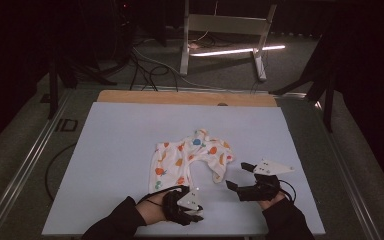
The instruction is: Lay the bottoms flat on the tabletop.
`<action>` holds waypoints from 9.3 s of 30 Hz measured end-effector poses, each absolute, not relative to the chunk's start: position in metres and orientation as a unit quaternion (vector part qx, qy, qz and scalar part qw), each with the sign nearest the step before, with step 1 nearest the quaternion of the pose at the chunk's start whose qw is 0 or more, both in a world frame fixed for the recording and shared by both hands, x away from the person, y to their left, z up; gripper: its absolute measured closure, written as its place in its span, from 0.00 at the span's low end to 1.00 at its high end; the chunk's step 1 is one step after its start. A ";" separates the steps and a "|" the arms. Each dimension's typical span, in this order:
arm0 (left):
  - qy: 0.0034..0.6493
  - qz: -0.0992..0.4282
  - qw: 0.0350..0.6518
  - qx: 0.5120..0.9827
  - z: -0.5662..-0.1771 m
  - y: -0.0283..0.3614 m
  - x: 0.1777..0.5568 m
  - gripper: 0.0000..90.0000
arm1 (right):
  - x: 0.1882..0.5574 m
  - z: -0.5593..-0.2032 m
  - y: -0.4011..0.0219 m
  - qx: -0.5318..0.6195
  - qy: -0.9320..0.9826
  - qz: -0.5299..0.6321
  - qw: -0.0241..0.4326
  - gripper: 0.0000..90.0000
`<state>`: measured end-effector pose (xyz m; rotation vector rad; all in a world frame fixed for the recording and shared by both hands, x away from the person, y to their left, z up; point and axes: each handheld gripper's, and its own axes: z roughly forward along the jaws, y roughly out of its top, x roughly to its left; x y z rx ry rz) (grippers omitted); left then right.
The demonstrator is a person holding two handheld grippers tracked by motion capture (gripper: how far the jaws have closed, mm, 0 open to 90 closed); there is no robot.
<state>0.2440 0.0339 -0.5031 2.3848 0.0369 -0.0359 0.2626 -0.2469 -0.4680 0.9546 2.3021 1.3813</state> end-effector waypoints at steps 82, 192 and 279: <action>0.304 0.165 0.453 0.822 -0.494 0.191 0.214 0.01 | 0.326 -0.502 -0.206 0.338 0.873 0.315 0.156 0.67; 0.299 0.159 0.457 0.823 -0.495 0.190 0.216 0.01 | 0.285 -0.515 -0.192 0.193 0.912 0.351 0.091 0.99; 0.423 0.148 0.334 0.829 -0.521 0.124 0.395 0.58 | 0.420 -0.506 -0.177 0.407 0.858 0.297 0.101 0.97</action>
